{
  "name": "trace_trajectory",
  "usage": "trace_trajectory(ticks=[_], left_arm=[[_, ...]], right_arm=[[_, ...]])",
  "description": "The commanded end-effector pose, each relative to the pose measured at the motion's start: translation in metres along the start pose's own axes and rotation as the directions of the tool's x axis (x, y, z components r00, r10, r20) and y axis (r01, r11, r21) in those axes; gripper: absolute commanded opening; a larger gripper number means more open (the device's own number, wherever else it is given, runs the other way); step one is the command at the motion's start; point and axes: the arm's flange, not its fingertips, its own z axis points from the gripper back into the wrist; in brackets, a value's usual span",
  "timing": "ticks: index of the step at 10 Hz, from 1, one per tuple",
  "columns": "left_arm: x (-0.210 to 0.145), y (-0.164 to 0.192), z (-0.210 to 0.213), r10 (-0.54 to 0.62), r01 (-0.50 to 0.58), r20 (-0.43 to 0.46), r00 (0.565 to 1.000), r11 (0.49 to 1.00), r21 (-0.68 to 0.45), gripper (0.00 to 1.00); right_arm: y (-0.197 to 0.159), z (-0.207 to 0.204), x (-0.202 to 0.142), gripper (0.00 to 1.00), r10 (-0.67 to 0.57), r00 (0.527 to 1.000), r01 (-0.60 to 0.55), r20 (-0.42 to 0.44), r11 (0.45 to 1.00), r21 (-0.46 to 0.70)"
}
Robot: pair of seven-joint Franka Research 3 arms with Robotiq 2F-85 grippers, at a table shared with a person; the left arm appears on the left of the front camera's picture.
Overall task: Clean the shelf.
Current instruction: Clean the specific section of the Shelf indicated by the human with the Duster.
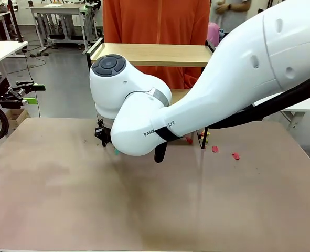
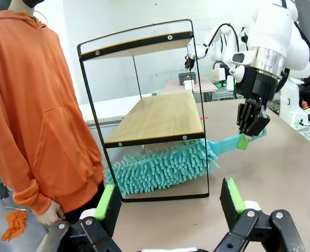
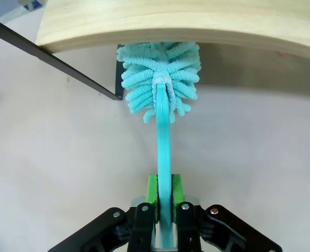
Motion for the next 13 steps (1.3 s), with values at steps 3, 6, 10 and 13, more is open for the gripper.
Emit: trace_trajectory(ticks=[3, 6, 10, 13], left_arm=[[0.003, -0.002, -0.002, 0.001, -0.001, -0.008, 1.0, 1.0, -0.009, 1.0], [0.003, -0.002, -0.002, 0.001, -0.001, -0.008, 1.0, 1.0, -0.009, 1.0], [0.003, -0.002, -0.002, 0.001, -0.001, -0.008, 1.0, 1.0, -0.009, 1.0], [0.003, -0.002, -0.002, 0.001, -0.001, -0.008, 1.0, 1.0, -0.009, 1.0]], right_arm=[[0.002, -0.021, -0.002, 0.13, -0.126, 0.982, 0.135, -0.143, 0.989, 0.059], [0.002, -0.018, -0.004, 0.13, -0.051, 0.997, 0.052, -0.062, 0.999, 0.013], [-0.03, -0.012, -0.006, 0.13, -0.121, 0.988, 0.118, -0.092, 0.992, -0.041], [-0.079, 0.004, -0.011, 0.13, -0.202, 0.973, 0.192, -0.108, 0.976, -0.099]])
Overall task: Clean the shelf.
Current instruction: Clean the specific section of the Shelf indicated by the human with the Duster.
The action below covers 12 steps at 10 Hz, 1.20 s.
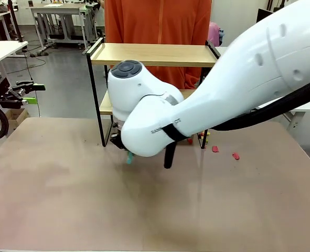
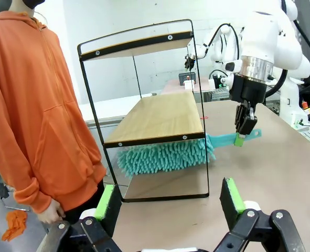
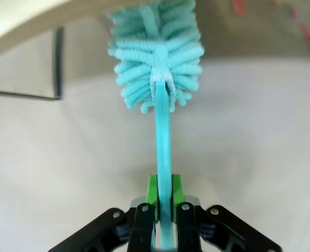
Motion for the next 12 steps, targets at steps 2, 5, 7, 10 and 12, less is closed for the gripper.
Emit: trace_trajectory(ticks=[2, 5, 7, 10, 12], left_arm=[[0.003, -0.002, -0.002, 0.001, -0.001, -0.008, 1.0, 1.0, -0.009, 1.0], [0.003, -0.002, -0.002, 0.001, -0.001, -0.008, 1.0, 1.0, -0.009, 1.0], [0.003, -0.002, -0.002, 0.001, -0.001, -0.008, 1.0, 1.0, -0.009, 1.0], [0.003, -0.002, -0.002, 0.001, -0.001, -0.008, 1.0, 1.0, -0.009, 1.0], [0.003, -0.002, -0.002, 0.001, -0.001, -0.008, 1.0, 1.0, -0.009, 1.0]], right_arm=[[-0.064, 0.018, -0.01, 0.13, -0.08, 0.994, 0.077, -0.071, 0.996, -0.046], [-0.118, 0.02, -0.01, 0.13, -0.106, 0.988, 0.09, -0.115, 0.987, -0.135], [-0.15, 0.03, -0.009, 0.13, -0.141, 0.985, 0.113, -0.099, 0.962, -0.247], [-0.164, 0.05, -0.011, 0.13, -0.035, 0.993, 0.02, -0.116, 0.993, -0.12], [-0.166, 0.027, -0.004, 0.13, -0.147, 0.985, 0.116, -0.088, 0.952, -0.284]])
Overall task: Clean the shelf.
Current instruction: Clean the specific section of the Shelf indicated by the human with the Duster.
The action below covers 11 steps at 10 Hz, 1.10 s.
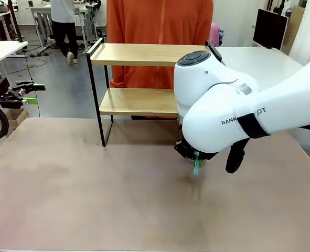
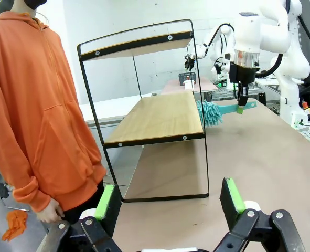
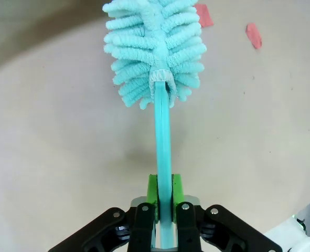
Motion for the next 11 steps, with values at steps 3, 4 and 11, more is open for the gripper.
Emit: trace_trajectory(ticks=[3, 4, 11], left_arm=[[0.003, -0.002, -0.002, 0.002, -0.002, -0.008, 1.0, 1.0, -0.009, 1.0], [0.003, -0.002, -0.002, 0.002, -0.002, -0.008, 1.0, 1.0, -0.009, 1.0], [0.003, -0.002, -0.002, 0.002, -0.002, -0.008, 1.0, 1.0, -0.009, 1.0]], right_arm=[[-0.005, 0.014, -0.005, 0.13, 0.08, 0.997, -0.081, 0.016, 0.993, 0.084], [-0.017, 0.03, -0.014, 0.13, 0.13, 0.991, -0.133, 0.03, 0.981, 0.138], [-0.057, 0.075, -0.04, 0.13, 0.467, 0.883, -0.458, 0.044, 0.839, 0.292]])
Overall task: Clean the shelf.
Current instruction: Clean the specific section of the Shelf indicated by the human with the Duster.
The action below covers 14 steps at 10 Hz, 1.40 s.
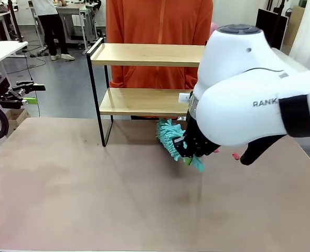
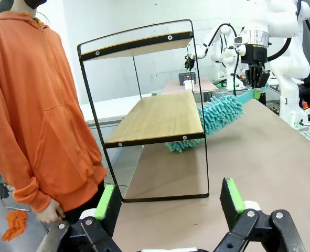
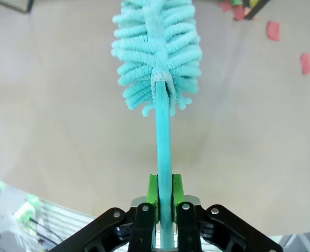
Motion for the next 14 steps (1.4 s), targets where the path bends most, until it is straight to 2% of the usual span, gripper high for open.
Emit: trace_trajectory(ticks=[1, 2, 4, 6, 7, 9, 11, 12, 13, 14], left_arm=[[0.003, -0.002, -0.002, 0.001, -0.001, -0.008, 1.0, 1.0, -0.009, 1.0], [0.003, -0.002, -0.002, 0.001, -0.001, -0.008, 1.0, 1.0, -0.009, 1.0], [0.003, -0.002, -0.002, 0.001, -0.001, -0.008, 1.0, 1.0, -0.009, 1.0], [0.003, -0.002, -0.002, 0.001, -0.001, -0.008, 1.0, 1.0, -0.009, 1.0], [0.003, -0.002, -0.002, 0.001, -0.001, -0.008, 1.0, 1.0, -0.009, 1.0], [0.003, -0.002, -0.002, 0.001, -0.001, -0.008, 1.0, 1.0, -0.009, 1.0], [0.003, -0.002, -0.002, 0.001, -0.001, -0.008, 1.0, 1.0, -0.009, 1.0], [0.003, -0.002, -0.002, 0.001, -0.001, -0.008, 1.0, 1.0, -0.009, 1.0], [0.003, -0.002, -0.002, 0.001, -0.001, -0.008, 1.0, 1.0, -0.009, 1.0], [0.003, -0.002, -0.002, 0.001, -0.001, -0.008, 1.0, 1.0, -0.009, 1.0]], right_arm=[[-0.028, 0.024, -0.018, 0.13, 0.17, 0.984, -0.168, -0.042, 0.984, 0.062], [-0.039, 0.034, -0.026, 0.13, 0.284, 0.957, -0.278, -0.054, 0.955, 0.103], [-0.068, 0.055, -0.039, 0.13, 0.426, 0.897, -0.411, -0.115, 0.901, 0.138], [-0.099, 0.075, -0.055, 0.13, 0.54, 0.822, -0.52, -0.182, 0.841, 0.146], [-0.111, 0.087, -0.066, 0.13, 0.573, 0.799, -0.557, -0.184, 0.82, 0.133], [-0.135, 0.103, -0.084, 0.13, 0.598, 0.777, -0.589, -0.195, 0.801, 0.108], [-0.151, 0.105, -0.093, 0.13, 0.568, 0.794, -0.562, -0.217, 0.822, 0.095], [-0.157, 0.103, -0.094, 0.13, 0.585, 0.783, -0.581, -0.214, 0.809, 0.088], [-0.137, 0.109, -0.091, 0.13, 0.562, 0.796, -0.556, -0.226, 0.826, 0.094], [-0.137, 0.109, -0.091, 0.13, 0.562, 0.796, -0.556, -0.226, 0.826, 0.094]])
